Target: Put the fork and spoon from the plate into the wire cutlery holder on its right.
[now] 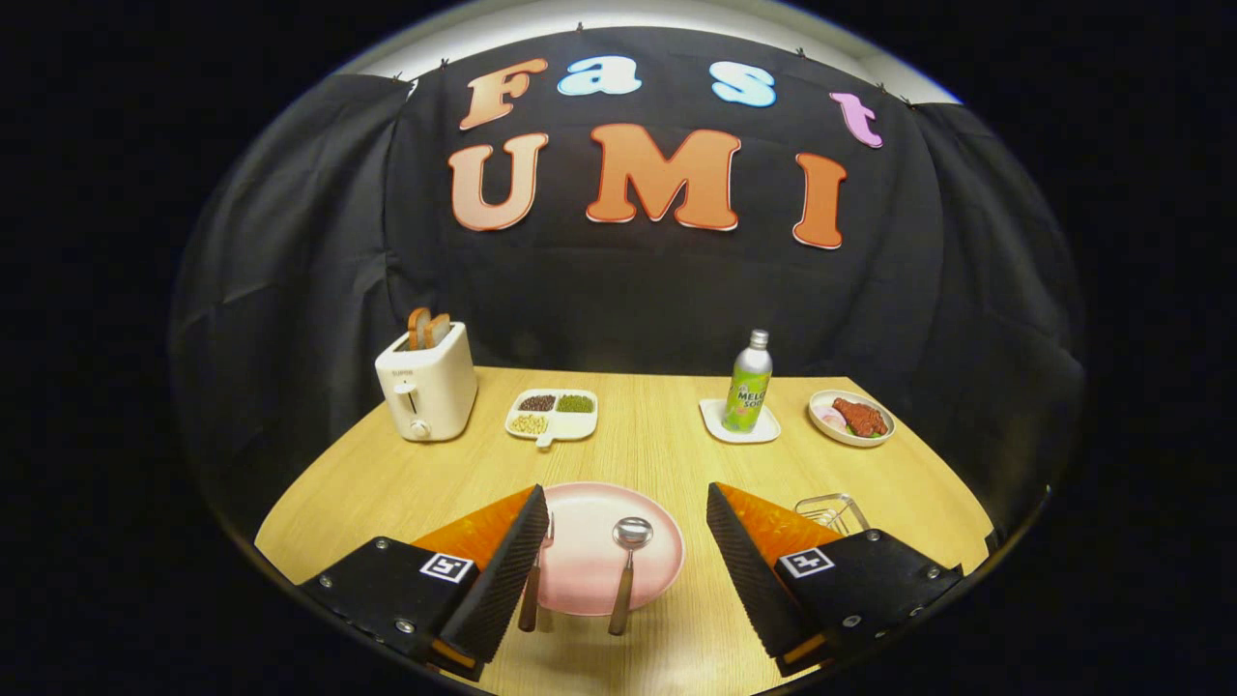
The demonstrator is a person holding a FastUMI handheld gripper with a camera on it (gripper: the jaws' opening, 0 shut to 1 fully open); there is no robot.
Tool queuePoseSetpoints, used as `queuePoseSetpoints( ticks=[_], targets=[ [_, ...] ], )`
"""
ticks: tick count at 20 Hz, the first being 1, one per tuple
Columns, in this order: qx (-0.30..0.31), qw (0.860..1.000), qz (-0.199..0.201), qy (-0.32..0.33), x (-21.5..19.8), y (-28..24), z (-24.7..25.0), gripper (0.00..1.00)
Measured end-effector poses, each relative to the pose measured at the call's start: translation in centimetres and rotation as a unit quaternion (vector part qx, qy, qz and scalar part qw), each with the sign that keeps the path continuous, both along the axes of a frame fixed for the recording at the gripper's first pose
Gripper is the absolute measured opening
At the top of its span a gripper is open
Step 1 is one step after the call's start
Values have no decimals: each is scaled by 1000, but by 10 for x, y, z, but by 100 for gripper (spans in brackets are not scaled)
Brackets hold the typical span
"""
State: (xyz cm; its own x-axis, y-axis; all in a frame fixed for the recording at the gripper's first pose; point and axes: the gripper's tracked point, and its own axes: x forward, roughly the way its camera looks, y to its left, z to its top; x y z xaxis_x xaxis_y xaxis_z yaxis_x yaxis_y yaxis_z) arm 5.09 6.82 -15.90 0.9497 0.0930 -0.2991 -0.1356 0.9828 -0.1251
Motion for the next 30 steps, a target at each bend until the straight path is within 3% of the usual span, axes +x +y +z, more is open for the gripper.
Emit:
queuePoseSetpoints(
  ticks=[9, 19, 24, 26, 27, 30],
  targets=[
    [-41, 996, 2, 85, 22, 4, -85, 95],
    [-64, 986, -22, 149, 33, -4, -131, 41],
    [-69, 981, -34, 180, 33, -10, -147, 27],
    [-69, 980, -43, 182, 35, -13, -147, 19],
    [-64, 979, -41, 187, 35, -12, -147, 10],
    [-43, 977, -44, 206, 29, -12, -144, 3]
  ],
)
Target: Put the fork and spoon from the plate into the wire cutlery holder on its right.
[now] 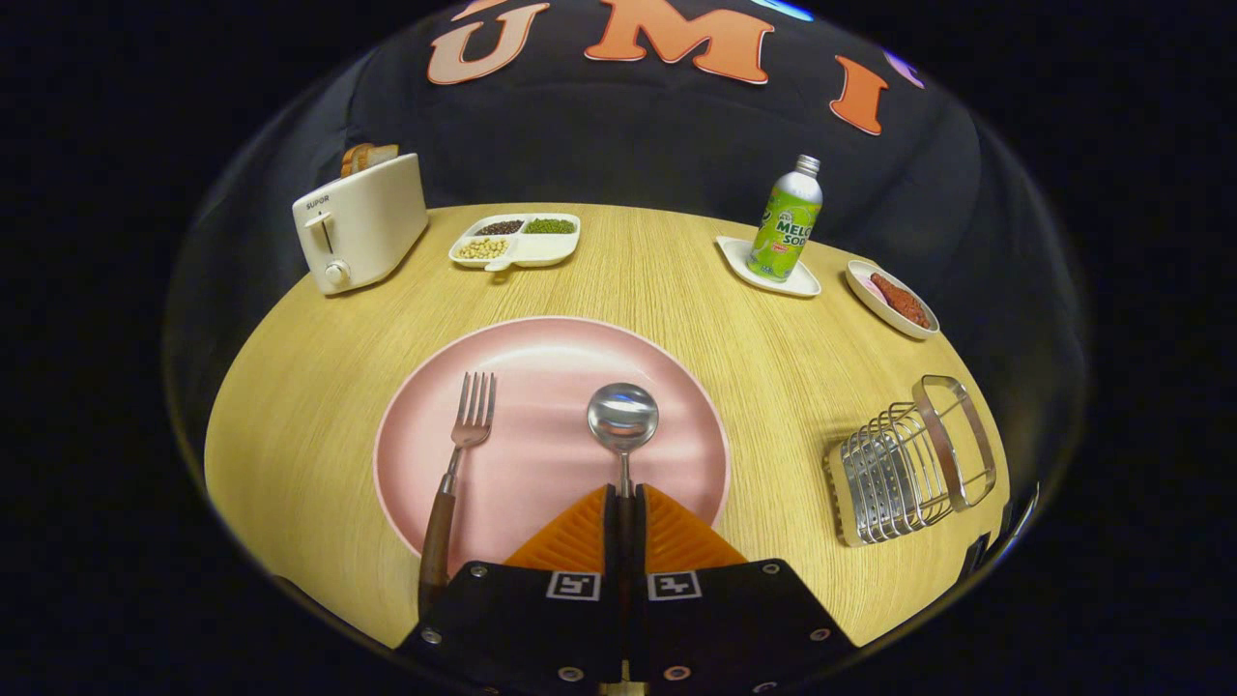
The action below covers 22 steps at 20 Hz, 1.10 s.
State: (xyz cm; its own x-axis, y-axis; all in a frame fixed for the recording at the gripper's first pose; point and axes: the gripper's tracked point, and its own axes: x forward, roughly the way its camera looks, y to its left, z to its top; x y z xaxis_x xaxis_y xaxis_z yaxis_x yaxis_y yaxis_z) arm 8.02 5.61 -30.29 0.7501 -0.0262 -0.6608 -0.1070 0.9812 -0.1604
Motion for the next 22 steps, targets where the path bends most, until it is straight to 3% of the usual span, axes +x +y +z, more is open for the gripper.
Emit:
queuePoseSetpoints(
  ticks=[8, 16, 22],
  targets=[
    [23, 1000, 13, 5, -18, -20, 58, 2],
    [-3, 1000, 24, 11, -29, -72, 124, 2],
    [-30, 998, 34, 54, -40, -122, 150, 2]
  ],
)
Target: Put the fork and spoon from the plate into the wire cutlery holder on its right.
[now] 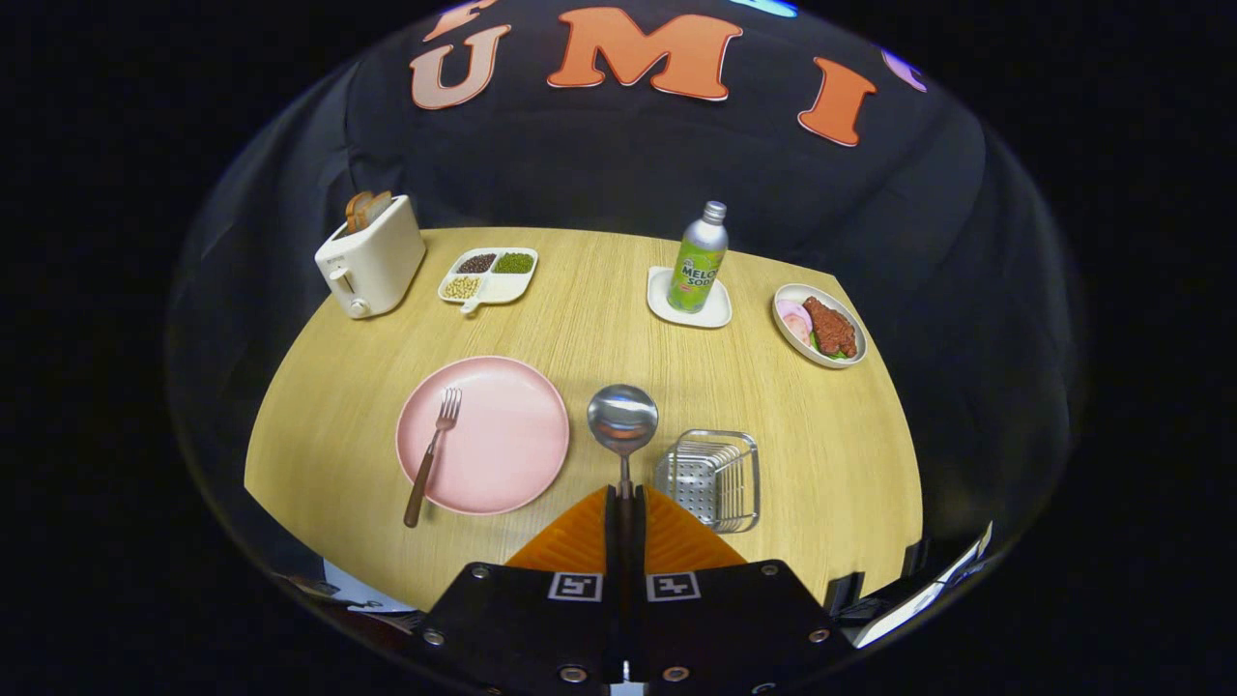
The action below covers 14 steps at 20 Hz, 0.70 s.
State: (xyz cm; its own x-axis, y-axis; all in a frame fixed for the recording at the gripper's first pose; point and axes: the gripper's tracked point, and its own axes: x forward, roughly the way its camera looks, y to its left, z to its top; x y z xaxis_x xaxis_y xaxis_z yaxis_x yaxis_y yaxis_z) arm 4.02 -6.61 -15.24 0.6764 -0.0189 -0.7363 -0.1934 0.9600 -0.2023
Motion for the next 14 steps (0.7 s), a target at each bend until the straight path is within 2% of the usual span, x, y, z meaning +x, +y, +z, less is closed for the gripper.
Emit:
queuePoseSetpoints(
  ticks=[7, 14],
  targets=[
    [-27, 998, 16, 63, -1, -36, 10, 3],
    [-45, 988, 19, 144, 3, -60, -13, 3]
  ],
)
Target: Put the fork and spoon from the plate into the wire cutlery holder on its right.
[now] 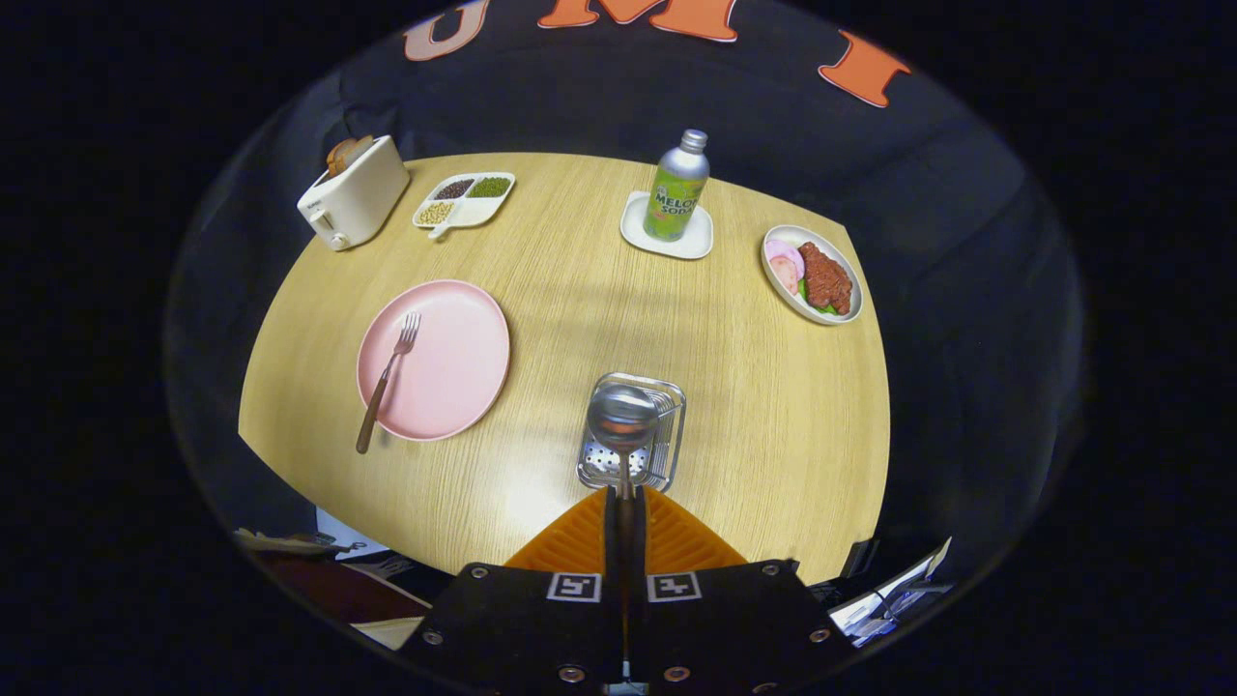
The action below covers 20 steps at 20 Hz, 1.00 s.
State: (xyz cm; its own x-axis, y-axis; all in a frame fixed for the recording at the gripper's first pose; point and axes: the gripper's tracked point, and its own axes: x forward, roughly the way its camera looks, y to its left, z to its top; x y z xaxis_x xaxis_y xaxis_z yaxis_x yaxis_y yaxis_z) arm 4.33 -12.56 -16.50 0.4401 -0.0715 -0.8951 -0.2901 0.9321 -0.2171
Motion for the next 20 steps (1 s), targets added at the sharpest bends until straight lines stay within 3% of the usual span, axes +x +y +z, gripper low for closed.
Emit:
queuePoseSetpoints(
  ticks=[11, 20],
  targets=[
    [-39, 992, 10, 120, 14, 0, -48, 4],
    [-33, 992, 2, 118, 26, 1, -53, 10]
  ],
)
